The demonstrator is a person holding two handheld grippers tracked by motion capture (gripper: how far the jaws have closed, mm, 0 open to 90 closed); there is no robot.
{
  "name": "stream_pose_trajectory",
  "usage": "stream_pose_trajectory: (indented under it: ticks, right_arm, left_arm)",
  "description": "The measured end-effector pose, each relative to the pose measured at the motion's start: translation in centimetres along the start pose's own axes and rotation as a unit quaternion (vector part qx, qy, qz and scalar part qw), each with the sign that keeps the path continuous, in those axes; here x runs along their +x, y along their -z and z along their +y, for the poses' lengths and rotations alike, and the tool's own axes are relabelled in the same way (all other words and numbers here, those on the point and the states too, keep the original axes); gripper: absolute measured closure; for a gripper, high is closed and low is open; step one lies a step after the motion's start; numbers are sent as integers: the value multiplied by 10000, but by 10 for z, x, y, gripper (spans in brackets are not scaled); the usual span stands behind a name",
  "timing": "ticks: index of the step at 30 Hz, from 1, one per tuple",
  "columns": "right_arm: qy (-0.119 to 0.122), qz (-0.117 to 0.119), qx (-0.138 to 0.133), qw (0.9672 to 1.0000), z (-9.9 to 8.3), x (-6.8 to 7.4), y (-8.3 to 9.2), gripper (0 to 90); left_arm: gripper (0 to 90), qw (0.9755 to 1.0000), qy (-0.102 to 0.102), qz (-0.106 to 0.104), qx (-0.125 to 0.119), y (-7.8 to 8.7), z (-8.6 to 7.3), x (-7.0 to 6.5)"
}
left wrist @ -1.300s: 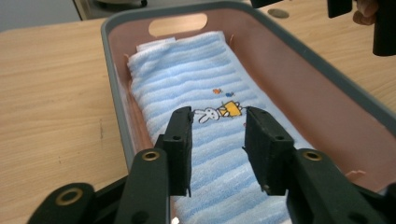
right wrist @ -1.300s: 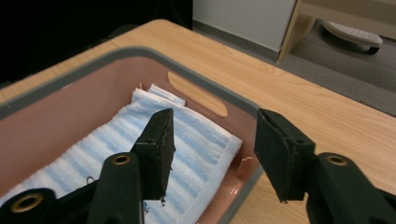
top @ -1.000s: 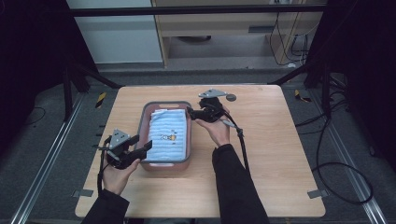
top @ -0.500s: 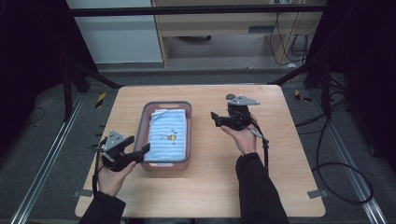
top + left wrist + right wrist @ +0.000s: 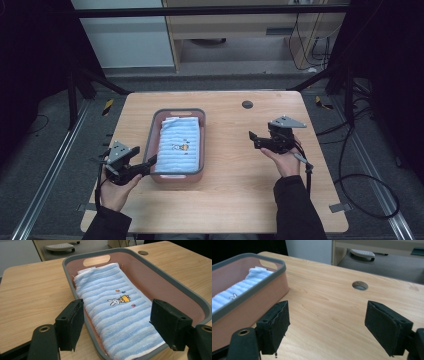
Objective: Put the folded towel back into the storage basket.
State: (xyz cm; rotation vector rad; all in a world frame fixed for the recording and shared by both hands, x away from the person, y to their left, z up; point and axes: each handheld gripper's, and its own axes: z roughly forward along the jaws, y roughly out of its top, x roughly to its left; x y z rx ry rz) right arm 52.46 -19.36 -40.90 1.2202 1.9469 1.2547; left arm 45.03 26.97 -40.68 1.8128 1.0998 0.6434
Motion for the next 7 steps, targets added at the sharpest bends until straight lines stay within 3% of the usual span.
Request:
stream_pose_trajectory:
  ticks: [7]
  right_arm:
    - [-71, -158, 84, 9998, -24, -17, 17, 206]
  left_arm:
    - [293, 10000, -8, 78, -51, 4, -1, 7]
